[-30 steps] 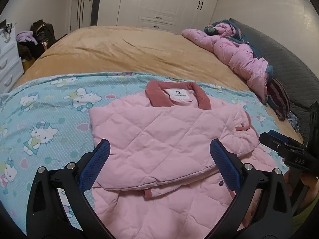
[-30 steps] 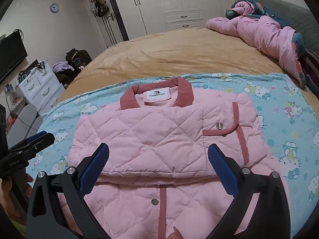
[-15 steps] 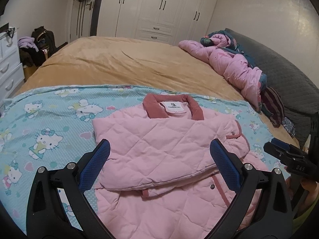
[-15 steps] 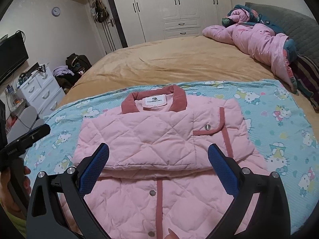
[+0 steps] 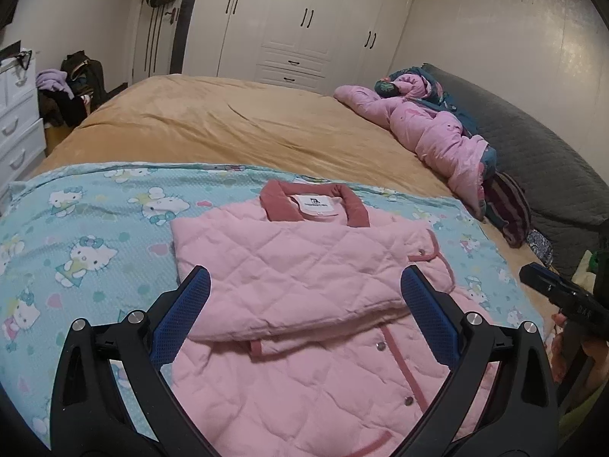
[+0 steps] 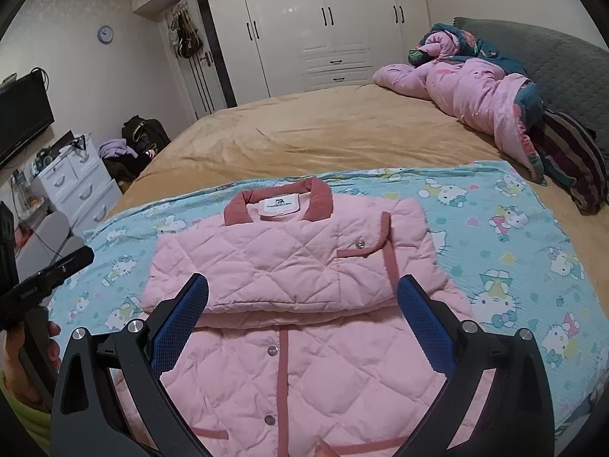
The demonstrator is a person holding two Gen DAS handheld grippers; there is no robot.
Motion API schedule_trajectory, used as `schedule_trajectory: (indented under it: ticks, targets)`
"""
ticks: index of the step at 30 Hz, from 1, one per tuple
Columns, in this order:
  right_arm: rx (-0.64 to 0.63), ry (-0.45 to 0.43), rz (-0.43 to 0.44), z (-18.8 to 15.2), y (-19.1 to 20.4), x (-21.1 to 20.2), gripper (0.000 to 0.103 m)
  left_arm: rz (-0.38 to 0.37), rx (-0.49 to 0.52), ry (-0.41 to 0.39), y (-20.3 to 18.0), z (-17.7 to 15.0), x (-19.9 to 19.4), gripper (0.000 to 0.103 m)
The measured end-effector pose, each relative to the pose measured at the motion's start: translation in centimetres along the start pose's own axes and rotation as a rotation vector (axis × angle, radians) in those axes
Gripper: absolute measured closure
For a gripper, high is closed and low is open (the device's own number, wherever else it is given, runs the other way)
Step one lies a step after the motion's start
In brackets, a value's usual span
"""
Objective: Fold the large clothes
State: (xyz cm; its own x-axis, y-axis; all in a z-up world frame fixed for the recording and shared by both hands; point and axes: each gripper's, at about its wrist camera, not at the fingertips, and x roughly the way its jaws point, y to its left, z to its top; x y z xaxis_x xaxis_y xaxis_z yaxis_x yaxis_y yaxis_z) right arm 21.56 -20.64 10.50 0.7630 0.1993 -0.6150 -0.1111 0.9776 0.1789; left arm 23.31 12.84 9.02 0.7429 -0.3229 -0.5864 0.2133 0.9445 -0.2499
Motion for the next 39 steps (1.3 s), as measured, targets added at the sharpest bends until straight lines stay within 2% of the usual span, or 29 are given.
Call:
schedule_trajectory:
  ticks: [6, 19, 29, 39]
  targets:
    - [0.018, -0.013, 0.008, -0.8, -1.8, -2.2, 0.004, -0.02, -0.012, 0.008, -1.6, -2.2, -1.5, 0.009]
    - [0.029, -0.025, 0.026, -3.4, -4.9, -5.8, 0.004, 0.039, 0.048, 0.065, -4.7, -6.2, -4.3, 0.009]
    - [0.0, 0.009, 0.006, -6.5, -7.0, -6.9, 0.004, 0.08, 0.002, 0.104, -3.8, -9.2, -6.2, 0.009]
    - [-0.025, 0.058, -0.004, -9.7, -8.8, -6.6, 0.004, 0.123, -0.056, 0.192, -2.1, -13.3, -6.3, 0.009]
